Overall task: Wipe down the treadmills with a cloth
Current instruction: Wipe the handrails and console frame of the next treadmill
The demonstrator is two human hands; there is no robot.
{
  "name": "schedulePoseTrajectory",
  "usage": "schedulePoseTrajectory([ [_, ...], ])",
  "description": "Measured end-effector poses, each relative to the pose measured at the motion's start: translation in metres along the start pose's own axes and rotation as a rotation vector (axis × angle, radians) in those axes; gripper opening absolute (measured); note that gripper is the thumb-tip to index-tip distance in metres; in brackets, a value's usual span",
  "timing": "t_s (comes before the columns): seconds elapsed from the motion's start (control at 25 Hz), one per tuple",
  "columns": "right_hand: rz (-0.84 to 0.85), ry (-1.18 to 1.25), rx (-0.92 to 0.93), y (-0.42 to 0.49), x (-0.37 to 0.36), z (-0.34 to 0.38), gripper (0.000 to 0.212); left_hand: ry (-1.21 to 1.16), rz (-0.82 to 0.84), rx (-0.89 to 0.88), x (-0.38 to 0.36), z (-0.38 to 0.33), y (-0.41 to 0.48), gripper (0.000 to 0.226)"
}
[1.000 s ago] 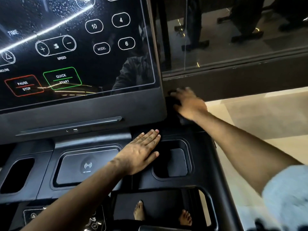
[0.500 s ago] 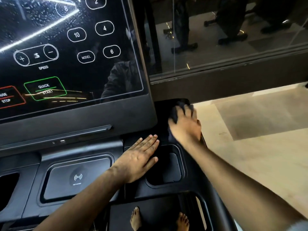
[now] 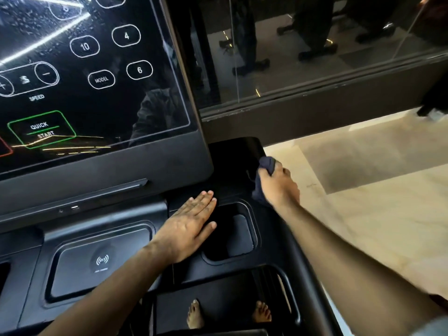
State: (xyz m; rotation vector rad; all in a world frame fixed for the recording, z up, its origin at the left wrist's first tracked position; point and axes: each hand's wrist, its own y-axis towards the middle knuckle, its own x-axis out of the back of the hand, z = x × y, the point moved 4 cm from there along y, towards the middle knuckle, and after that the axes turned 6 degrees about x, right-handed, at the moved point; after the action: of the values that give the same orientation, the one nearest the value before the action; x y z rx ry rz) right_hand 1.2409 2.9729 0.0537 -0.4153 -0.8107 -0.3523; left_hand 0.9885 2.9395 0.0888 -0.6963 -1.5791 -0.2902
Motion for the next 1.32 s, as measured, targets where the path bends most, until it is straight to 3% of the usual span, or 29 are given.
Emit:
schedulePoseTrajectory([
  [0.04,-0.043,-0.057,-0.009,-0.014,-0.004,-0.001,0.059,-0.014,-0.005,0.006,0.000,-0.001,-0.001,0.088],
  [0.12,-0.158,-0.280,0.227,-0.073,-0.014,0.004,0.065,-0.040,-0.001,0.009,0.000,-0.004,0.000,0.090],
  [0.2,-0.112,-0.294,0.379,-0.076,-0.012,-0.003,0.066,-0.031,0.010,0.000,0.000,-0.006,0.004,0.092],
  [0.36,0.082,0.030,0.087,0.021,0.007,0.007,0.059,-0.042,0.027,-0.024,0.000,-0.011,0.002,0.089],
  [0.44,0.079,-0.047,0.202,0.034,0.005,0.022,0.066,-0.048,0.027,-0.040,0.000,-0.015,0.000,0.083],
  [0.6,0.072,-0.174,0.372,-0.022,0.000,0.003,0.067,-0.055,0.011,-0.003,0.001,-0.010,-0.002,0.084],
  [0.84,-0.006,-0.250,-0.012,-0.120,0.002,-0.037,0.072,-0.031,0.051,0.000,0.000,-0.005,-0.004,0.088],
  [1.0,-0.053,-0.461,0.271,-0.155,-0.004,-0.024,0.074,-0.087,0.039,0.008,0.002,-0.001,-0.009,0.086],
  [1.08,0.038,-0.466,0.381,-0.149,-0.002,-0.014,0.071,-0.096,0.029,0.014,0.002,0.002,-0.013,0.082],
  [1.16,0.135,-0.476,0.418,-0.143,-0.003,-0.006,0.073,-0.108,0.018,0.024,0.005,0.008,-0.019,0.073],
  [1.24,0.100,-0.441,0.458,-0.145,0.001,0.012,0.074,-0.122,0.005,0.028,0.009,0.015,-0.025,0.062],
  [1.32,0.055,-0.249,0.421,-0.158,0.001,0.035,0.070,-0.154,-0.028,0.028,0.013,0.023,-0.030,0.057],
])
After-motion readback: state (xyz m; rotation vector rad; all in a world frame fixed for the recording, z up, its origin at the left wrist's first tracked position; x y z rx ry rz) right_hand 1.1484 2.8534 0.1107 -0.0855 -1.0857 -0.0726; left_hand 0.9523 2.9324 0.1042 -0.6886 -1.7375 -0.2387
